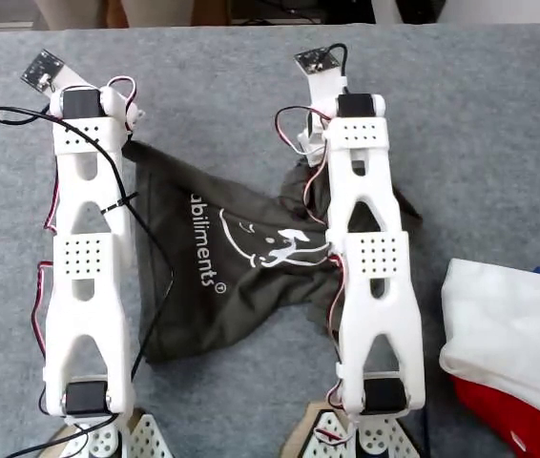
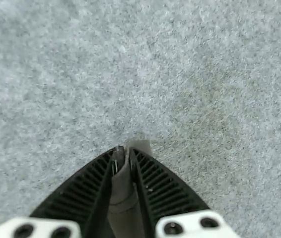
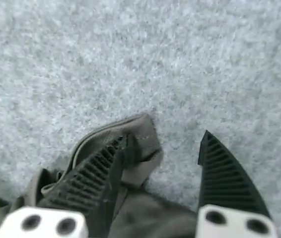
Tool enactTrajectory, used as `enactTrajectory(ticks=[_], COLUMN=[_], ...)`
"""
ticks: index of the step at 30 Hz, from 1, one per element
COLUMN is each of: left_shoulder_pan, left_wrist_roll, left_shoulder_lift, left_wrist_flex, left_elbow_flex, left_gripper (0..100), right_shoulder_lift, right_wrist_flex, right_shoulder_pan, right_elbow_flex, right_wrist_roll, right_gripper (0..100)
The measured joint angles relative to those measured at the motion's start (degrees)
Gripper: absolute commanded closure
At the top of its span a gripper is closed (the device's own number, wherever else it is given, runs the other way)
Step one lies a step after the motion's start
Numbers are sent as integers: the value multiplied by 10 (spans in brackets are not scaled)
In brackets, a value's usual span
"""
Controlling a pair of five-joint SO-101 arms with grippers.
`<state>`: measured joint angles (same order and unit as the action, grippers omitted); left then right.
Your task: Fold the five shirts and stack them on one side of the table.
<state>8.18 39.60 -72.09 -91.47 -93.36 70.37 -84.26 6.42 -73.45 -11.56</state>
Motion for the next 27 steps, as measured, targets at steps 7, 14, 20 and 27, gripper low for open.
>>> enactTrajectory(ticks=[7,14,20,27], left_shoulder_pan=[0,0,4,4], left_wrist_roll=[0,0,0,0], left_shoulder_lift=[0,-2,-29,-29], left_wrist_flex=[0,0,16,16], left_elbow_flex=[0,0,0,0], left_gripper=[981,981,981,981], right_shoulder_lift=[0,5,6,14], right_wrist_flex=[0,0,0,5], right_shoulder_pan=[14,17,18,13], right_elbow_flex=[0,0,0,-1], right_wrist_roll=[-71,-109,-120,-149], right_gripper=[857,860,902,994])
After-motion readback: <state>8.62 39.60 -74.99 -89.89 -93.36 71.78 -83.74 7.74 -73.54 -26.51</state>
